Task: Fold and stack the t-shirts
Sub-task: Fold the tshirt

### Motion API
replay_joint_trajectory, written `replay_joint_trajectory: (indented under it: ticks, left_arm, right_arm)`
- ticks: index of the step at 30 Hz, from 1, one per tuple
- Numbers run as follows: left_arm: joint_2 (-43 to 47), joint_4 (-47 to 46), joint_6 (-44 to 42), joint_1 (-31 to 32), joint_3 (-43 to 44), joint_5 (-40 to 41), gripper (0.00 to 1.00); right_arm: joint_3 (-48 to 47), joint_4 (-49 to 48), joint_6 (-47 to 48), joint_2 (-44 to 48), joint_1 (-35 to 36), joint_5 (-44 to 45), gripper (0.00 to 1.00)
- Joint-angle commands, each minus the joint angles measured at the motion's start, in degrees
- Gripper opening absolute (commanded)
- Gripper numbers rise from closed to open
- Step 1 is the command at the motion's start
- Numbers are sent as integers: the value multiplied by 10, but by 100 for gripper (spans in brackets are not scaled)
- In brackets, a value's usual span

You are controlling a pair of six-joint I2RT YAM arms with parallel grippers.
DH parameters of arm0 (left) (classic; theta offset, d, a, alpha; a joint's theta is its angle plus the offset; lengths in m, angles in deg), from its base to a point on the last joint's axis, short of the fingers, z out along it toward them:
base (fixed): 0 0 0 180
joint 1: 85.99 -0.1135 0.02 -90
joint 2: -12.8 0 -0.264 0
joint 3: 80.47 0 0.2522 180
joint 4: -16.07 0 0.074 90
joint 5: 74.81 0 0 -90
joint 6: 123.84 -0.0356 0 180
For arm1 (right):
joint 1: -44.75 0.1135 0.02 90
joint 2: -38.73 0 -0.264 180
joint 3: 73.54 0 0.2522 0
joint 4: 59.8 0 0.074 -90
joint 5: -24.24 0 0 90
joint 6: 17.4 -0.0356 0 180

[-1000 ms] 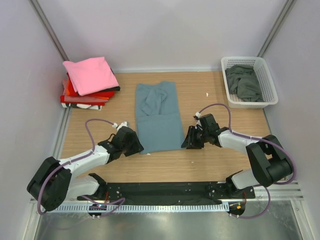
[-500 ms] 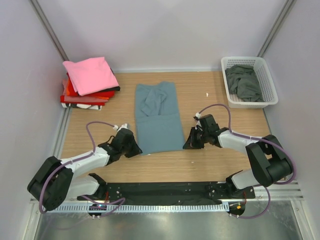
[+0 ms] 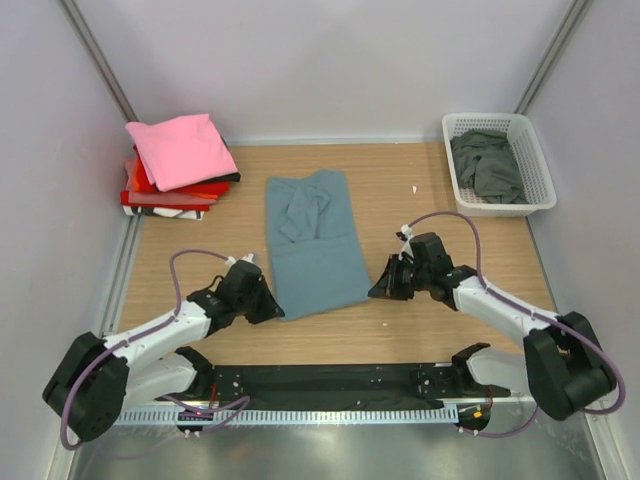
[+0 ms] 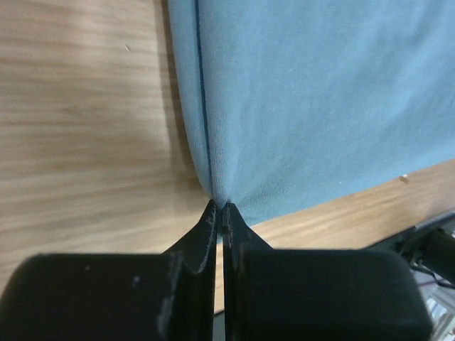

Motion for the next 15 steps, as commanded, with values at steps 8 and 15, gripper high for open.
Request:
replay_joint_trajectory:
  ticks: [8,15]
  left_arm:
    - [100,211,17,11,77,-17,0]
    - [49,338,-42,3,271,63,0]
  right_arm:
    - [10,94,-61,176,6,-26,1]
    - [-140,152,-21,112,6,20,1]
